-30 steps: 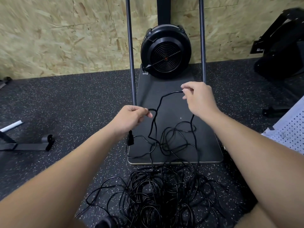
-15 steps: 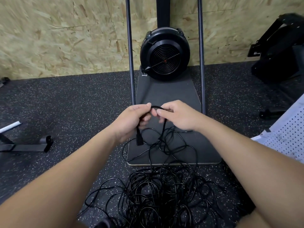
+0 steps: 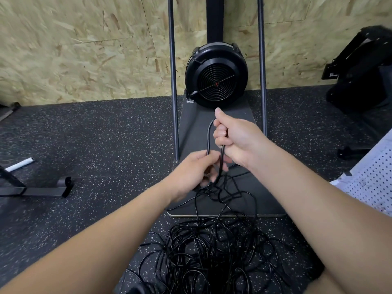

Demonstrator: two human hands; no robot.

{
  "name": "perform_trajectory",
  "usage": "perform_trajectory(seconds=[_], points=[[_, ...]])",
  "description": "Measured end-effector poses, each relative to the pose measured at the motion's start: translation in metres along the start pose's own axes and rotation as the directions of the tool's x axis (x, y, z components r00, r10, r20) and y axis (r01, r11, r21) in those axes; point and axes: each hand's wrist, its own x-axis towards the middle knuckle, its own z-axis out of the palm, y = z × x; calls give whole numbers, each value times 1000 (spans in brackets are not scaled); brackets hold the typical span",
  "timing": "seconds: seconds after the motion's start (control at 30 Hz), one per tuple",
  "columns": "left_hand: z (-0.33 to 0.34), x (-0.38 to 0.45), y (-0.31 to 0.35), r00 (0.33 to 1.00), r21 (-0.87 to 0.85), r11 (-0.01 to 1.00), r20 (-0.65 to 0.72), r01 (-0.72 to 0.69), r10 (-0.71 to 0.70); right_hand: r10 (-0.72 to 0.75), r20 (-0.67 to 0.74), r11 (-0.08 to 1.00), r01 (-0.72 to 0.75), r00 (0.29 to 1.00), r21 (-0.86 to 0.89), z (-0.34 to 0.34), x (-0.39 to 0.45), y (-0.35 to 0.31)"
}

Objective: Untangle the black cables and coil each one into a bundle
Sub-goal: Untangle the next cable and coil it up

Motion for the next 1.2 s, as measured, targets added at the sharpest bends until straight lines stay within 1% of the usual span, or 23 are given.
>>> perform_trajectory(seconds=[0.07,0.13,0.17,0.23,0.3,0.37,0.43,0.47,0.5,0.57,0.63,0.67,0.73,0.77,0.8,0.87,0.93,0.97,1.0,1.07,1.1,1.13,1.2], points=[[6,-2,0,999,-20,1000,53,11,-10,0,-51,1000,1,999,22,-1,3,3],[7,-3,-1,998,35,999,58,-24,22,6,-71,999,-3,997,43,-4,3,4],[6,-3,-1,998,60,997,54,-39,36,6,-57,999,-3,998,38,-6,3,4],[3,-3,0,998,91,995,37,-48,45,-22,1,999,22,1000,-24,-10,3,3],[0,-1,0,998,76,995,-10,-63,64,-64,63,985,73,996,-156,-13,5,1],[-4,2,0,994,-33,996,-73,-85,82,-67,112,958,95,991,-271,-18,4,3],[-10,6,3,990,-231,970,-136,-72,41,-17,123,919,64,992,-389,-22,2,9],[-14,8,6,987,-302,951,-162,-68,19,10,147,872,64,989,-486,-25,0,15],[-18,10,8,982,-350,934,-189,-65,-3,43,191,795,82,981,-601,-29,-1,23],[-27,14,13,974,-436,896,-226,-84,-19,171,291,606,132,941,-785,-38,-4,43],[-36,19,16,967,-482,869,-253,-112,-16,298,318,435,169,900,-885,-42,-9,58],[-40,21,15,964,-474,872,-266,-122,-10,315,334,370,209,888,-905,-43,-10,62],[-48,25,11,953,-420,898,-303,-133,-1,283,348,240,286,894,-928,-44,-9,63],[-53,27,8,944,-379,916,-331,-130,-3,258,346,198,301,902,-933,-44,-8,61],[-58,29,3,930,-325,939,-367,-115,-13,228,347,183,309,910,-933,-43,-8,58],[-66,31,-6,904,-192,980,-427,-56,-32,136,378,219,345,916,-913,-40,-9,51],[-66,29,-12,895,-63,998,-443,12,-39,36,435,328,401,900,-855,-32,-15,45],[-62,25,-13,904,-18,999,-424,44,-47,2,461,370,427,887,-825,-28,-18,43],[-55,21,-12,918,31,997,-392,77,-59,-21,483,389,452,875,-803,-23,-21,42],[-36,11,-6,945,121,981,-310,150,-106,-92,482,365,480,871,-797,-18,-22,45],[-27,6,-4,950,134,972,-274,192,-150,-152,453,333,477,879,-814,-18,-20,48],[-20,4,-5,949,103,968,-247,229,-198,-218,405,299,456,888,-838,-18,-19,50],[-13,3,-9,953,-69,968,-168,243,-251,-325,276,237,360,905,-902,-19,-19,49]])
